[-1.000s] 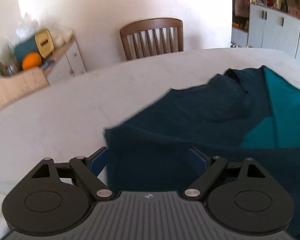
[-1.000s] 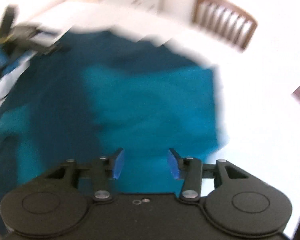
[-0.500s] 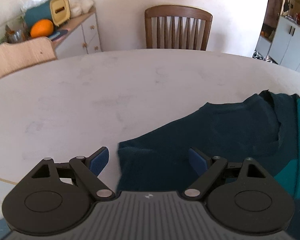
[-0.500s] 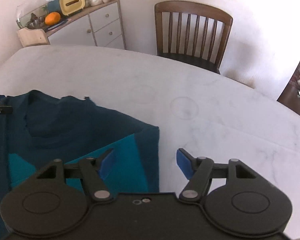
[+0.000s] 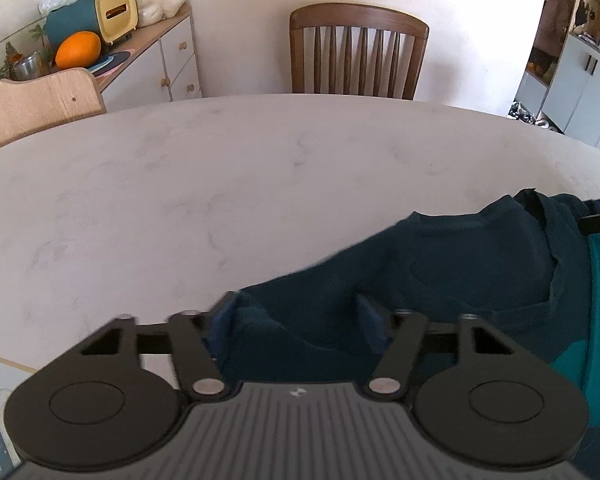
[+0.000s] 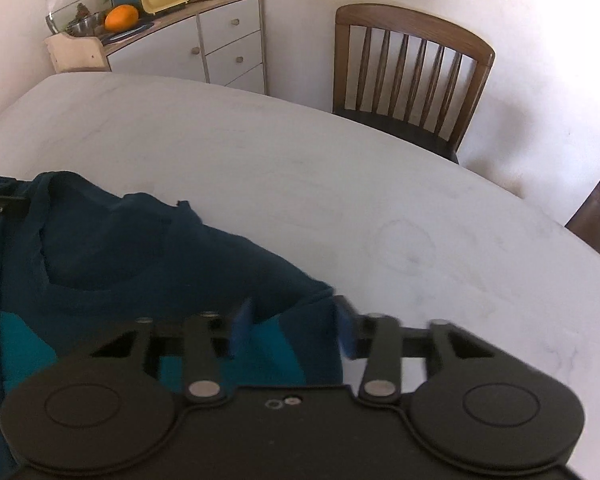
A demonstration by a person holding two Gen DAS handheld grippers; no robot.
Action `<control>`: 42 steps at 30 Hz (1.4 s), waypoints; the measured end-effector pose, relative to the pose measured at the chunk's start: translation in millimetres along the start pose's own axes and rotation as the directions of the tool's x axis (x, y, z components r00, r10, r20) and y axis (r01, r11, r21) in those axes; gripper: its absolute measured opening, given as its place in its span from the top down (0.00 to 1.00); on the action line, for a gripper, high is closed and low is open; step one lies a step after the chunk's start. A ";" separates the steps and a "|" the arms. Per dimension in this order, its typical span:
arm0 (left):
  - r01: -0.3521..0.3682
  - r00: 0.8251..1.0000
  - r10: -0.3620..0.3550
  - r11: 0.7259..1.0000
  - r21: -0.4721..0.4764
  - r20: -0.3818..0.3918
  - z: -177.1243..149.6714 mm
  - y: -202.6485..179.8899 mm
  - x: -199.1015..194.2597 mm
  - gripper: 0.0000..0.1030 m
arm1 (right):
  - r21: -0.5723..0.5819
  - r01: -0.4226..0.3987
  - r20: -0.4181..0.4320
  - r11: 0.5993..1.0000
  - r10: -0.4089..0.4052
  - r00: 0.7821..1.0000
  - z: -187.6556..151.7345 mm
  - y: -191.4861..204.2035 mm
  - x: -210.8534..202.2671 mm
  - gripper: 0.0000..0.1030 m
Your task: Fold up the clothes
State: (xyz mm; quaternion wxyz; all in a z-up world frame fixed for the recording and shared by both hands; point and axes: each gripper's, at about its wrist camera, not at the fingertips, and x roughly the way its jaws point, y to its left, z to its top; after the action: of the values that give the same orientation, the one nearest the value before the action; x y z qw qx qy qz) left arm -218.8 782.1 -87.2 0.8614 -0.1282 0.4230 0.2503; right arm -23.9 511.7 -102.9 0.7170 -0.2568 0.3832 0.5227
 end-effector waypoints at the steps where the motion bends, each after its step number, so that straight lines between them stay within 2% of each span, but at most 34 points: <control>1: 0.003 1.000 -0.003 1.000 -0.003 -0.007 1.2 -0.5 -1.1 0.71 | 0.001 -0.003 -0.001 1.000 0.003 1.000 -0.5 1.5 -1.0 0.00; 4: 0.011 1.000 -0.011 1.000 0.001 -0.027 1.7 -4.4 -6.9 0.83 | -0.010 0.025 0.009 1.000 -0.025 1.000 -2.3 9.1 -5.9 0.00; 8: -0.003 1.000 0.003 1.000 0.024 -0.004 -1.3 -14.0 -30.9 0.85 | 0.004 0.044 0.073 0.999 -0.044 0.996 -6.0 16.9 -29.4 0.00; 12: -0.014 0.999 0.013 1.000 0.027 0.035 -8.9 -23.9 -67.0 0.85 | 0.024 -0.001 0.128 1.000 -0.002 0.992 -15.8 16.8 -66.4 0.00; 17: -0.008 0.998 0.006 0.999 0.032 0.058 -34.7 -39.6 -114.8 0.86 | 0.032 -0.086 0.167 0.996 0.080 0.983 -38.7 18.4 -121.6 0.00; 22: 0.030 0.996 -0.035 0.998 0.060 0.085 -75.3 -48.2 -161.4 0.87 | 0.041 -0.174 0.210 0.984 0.161 0.964 -75.9 29.7 -185.4 0.00; 26: 0.087 0.989 -0.093 0.995 0.058 0.118 -112.8 -44.0 -196.0 0.88 | 0.068 -0.180 0.233 0.981 0.160 0.959 -116.6 42.8 -232.2 0.00; 32: 0.177 0.972 -0.176 0.984 0.008 0.157 -174.6 -34.7 -255.4 0.88 | 0.112 -0.158 0.209 0.981 0.132 0.969 -184.0 74.0 -281.2 0.00; 37: 0.243 0.963 -0.244 0.970 0.021 0.114 -229.8 -52.1 -286.2 0.88 | 0.155 -0.186 0.178 0.970 0.158 0.971 -230.0 87.1 -307.8 0.00; 42: 0.259 0.965 -0.258 0.966 -0.011 0.053 -275.4 -60.8 -298.9 0.88 | 0.202 -0.197 0.102 0.959 0.180 0.978 -275.1 94.4 -312.5 0.00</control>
State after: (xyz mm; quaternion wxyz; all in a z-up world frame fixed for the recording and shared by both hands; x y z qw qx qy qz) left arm -523.6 515.3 -17.4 0.8959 -0.1835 0.3784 0.1428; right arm -240.5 157.9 -2.4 0.7022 -0.1198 0.4294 0.5552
